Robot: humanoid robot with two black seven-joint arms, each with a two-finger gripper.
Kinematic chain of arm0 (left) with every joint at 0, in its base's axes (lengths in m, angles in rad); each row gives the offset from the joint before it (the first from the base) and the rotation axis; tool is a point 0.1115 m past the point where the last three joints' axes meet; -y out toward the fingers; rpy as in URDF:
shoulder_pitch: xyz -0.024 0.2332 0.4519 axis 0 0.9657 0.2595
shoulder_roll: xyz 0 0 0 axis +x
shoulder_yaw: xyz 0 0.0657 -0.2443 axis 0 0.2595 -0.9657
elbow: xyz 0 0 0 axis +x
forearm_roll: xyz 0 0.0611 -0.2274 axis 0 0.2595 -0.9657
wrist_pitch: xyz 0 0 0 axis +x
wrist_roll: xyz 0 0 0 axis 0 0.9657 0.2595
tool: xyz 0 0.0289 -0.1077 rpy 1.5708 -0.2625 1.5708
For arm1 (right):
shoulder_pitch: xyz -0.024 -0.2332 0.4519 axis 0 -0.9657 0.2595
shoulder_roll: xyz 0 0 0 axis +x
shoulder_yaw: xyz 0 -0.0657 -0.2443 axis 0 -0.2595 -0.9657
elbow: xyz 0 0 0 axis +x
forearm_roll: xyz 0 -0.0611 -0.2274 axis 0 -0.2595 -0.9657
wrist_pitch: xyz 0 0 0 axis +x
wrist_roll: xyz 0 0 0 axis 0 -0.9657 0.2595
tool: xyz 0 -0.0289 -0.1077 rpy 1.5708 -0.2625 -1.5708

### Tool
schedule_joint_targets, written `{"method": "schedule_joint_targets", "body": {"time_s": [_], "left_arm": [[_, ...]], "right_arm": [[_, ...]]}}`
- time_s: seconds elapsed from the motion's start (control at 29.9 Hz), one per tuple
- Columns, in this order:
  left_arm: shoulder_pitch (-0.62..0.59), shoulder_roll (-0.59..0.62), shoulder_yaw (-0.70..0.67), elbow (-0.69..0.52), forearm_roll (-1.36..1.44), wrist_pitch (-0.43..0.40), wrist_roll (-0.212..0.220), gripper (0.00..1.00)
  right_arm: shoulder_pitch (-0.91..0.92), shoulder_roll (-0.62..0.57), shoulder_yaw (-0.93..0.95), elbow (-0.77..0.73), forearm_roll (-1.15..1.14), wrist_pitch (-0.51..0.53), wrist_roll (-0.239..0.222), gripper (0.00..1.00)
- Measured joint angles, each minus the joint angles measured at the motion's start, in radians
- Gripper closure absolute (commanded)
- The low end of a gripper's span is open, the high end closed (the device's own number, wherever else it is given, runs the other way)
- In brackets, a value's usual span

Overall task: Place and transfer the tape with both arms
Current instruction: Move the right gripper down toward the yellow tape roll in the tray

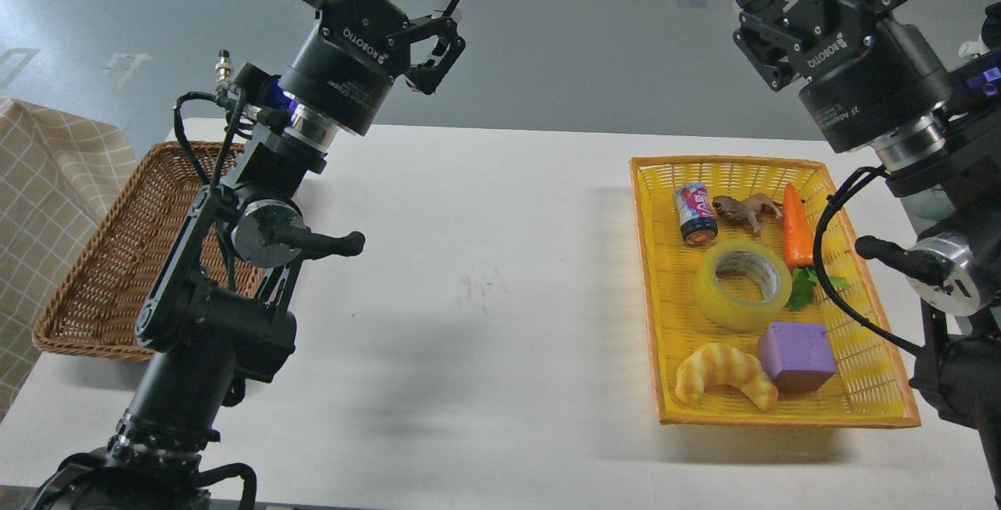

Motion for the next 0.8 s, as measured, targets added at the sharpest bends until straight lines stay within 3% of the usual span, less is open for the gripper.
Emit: {"method": "schedule_joint_targets", "body": {"time_s": [0.33, 0.6, 0.8], "left_arm": [[0.006, 0.0, 0.0, 0.003, 0.0, 0.0, 0.0, 0.02], [0.006, 0.0, 0.0, 0.004, 0.0, 0.003, 0.0, 0.02], [0.007, 0.0, -0.001, 0.004, 0.0, 0.003, -0.001, 0.02]], "right_arm": [[0.002, -0.162, -0.002, 0.0, -0.036, 0.001, 0.001, 0.0], [-0.001, -0.205, -0.001, 0.0, -0.075, 0.001, 0.002, 0.0], [-0.009, -0.291, 0.008, -0.001, -0.077, 0.001, 0.041, 0.0]]}}
